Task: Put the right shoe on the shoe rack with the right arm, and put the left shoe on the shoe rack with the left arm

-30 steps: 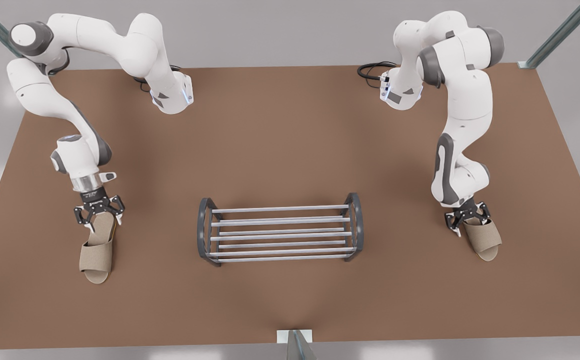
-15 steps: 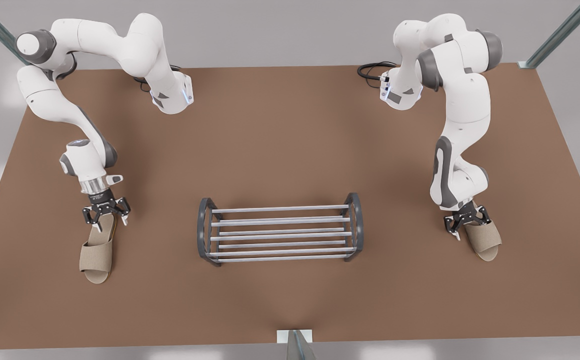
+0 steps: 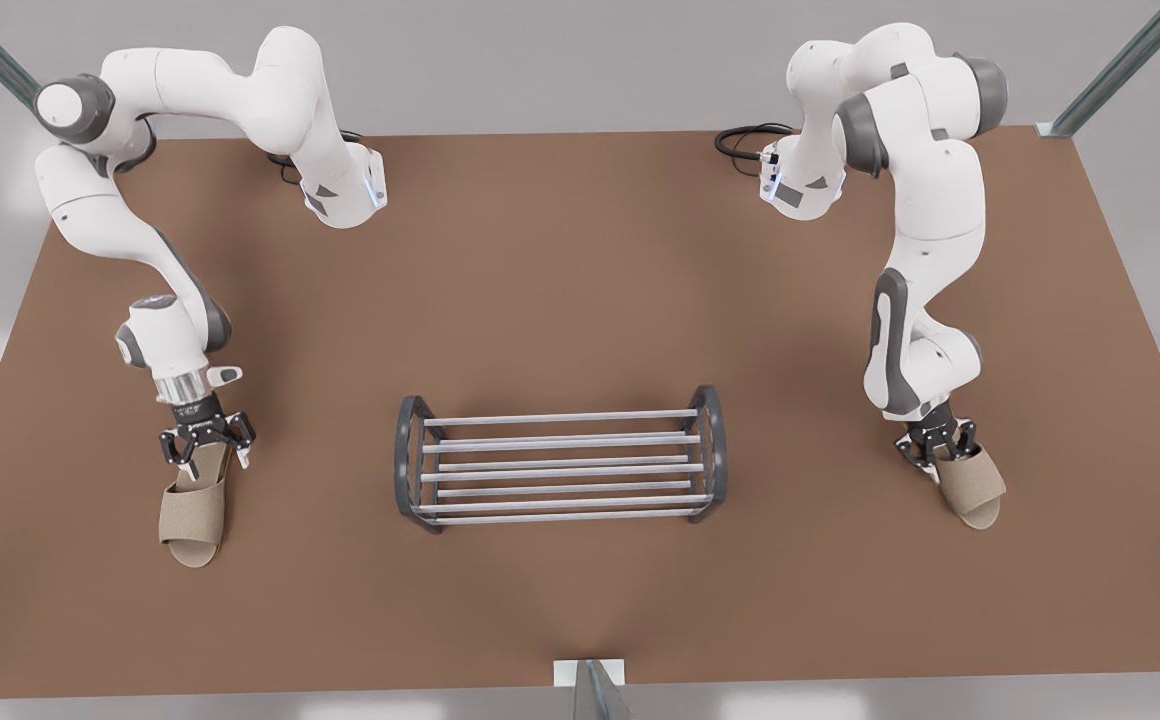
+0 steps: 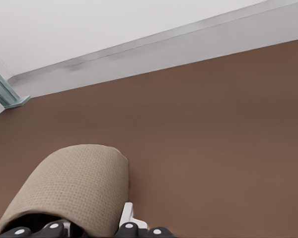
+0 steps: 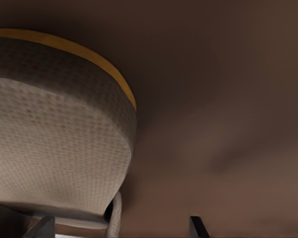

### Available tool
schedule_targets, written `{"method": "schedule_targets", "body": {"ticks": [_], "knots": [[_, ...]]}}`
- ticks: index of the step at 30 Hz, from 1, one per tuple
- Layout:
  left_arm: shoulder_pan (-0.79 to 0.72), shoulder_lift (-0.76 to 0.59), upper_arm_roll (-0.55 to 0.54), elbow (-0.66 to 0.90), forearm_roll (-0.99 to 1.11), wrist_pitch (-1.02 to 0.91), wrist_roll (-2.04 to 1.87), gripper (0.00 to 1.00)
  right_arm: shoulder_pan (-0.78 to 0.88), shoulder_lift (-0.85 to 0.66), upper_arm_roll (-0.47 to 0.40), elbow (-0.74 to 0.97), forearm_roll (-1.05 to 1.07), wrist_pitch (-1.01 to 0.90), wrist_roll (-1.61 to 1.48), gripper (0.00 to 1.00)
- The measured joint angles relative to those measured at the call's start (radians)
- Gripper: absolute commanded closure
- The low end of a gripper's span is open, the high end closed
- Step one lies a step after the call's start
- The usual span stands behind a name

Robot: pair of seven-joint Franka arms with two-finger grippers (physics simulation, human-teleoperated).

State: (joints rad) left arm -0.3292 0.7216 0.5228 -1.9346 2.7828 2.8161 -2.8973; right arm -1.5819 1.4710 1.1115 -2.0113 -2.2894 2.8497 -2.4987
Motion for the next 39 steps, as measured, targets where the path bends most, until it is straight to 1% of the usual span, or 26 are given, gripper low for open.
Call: {"method": "schedule_targets", "body": {"ticks": [1,4,5,8,9,14,16,19,20,25,28,33,36,39], "knots": [[0.0,-0.005,0.0,0.0,0.0,0.003,0.0,0.58,0.003,0.0,0.0,0.006,0.0,0.002,0.002,0.0],[-0.005,-0.021,0.001,0.0,0.001,0.016,0.0,0.59,0.017,0.006,0.0,0.034,0.001,0.011,0.006,0.0],[-0.007,-0.029,0.001,-0.001,0.001,0.021,0.0,0.61,0.02,0.009,0.0,0.04,0.001,0.014,0.007,0.0],[-0.009,-0.05,0.0,0.0,0.002,0.037,0.0,0.76,0.056,0.015,-0.003,0.076,0.002,0.024,0.01,0.0],[-0.01,-0.062,-0.002,0.0,0.002,0.044,0.0,0.79,0.065,0.017,-0.005,0.086,0.002,0.027,0.011,0.0],[-0.041,-0.151,-0.015,0.003,0.0,0.107,0.0,0.79,0.092,0.019,-0.006,0.116,0.004,0.042,0.014,0.0],[-0.075,-0.23,-0.015,0.004,-0.002,0.148,0.0,0.79,0.107,0.019,-0.006,0.134,0.007,0.049,0.015,0.0],[-0.199,-0.418,-0.014,0.005,-0.004,0.239,0.0,0.79,0.148,0.02,-0.006,0.177,0.016,0.06,0.017,0.0],[-0.249,-0.462,-0.015,0.016,-0.005,0.27,0.0,0.79,0.158,0.021,-0.006,0.188,0.02,0.064,0.017,0.0],[-0.455,-0.575,-0.016,0.143,-0.066,0.413,0.0,0.79,0.183,0.021,-0.007,0.211,0.029,0.078,0.018,0.0],[-0.538,-0.586,-0.018,0.236,-0.105,0.486,0.0,0.79,0.191,0.026,-0.012,0.228,0.031,0.084,0.018,0.0],[-0.651,-0.567,-0.02,0.296,-0.187,0.552,0.0,0.79,0.203,0.039,-0.015,0.245,0.03,0.095,0.014,0.0],[-0.654,-0.522,-0.045,0.312,-0.234,0.571,0.0,0.79,0.215,0.047,-0.015,0.263,0.03,0.099,0.012,0.0],[-0.654,-0.443,-0.06,0.357,-0.274,0.582,0.0,0.79,0.225,0.05,-0.015,0.28,0.031,0.106,0.009,0.0]]}}
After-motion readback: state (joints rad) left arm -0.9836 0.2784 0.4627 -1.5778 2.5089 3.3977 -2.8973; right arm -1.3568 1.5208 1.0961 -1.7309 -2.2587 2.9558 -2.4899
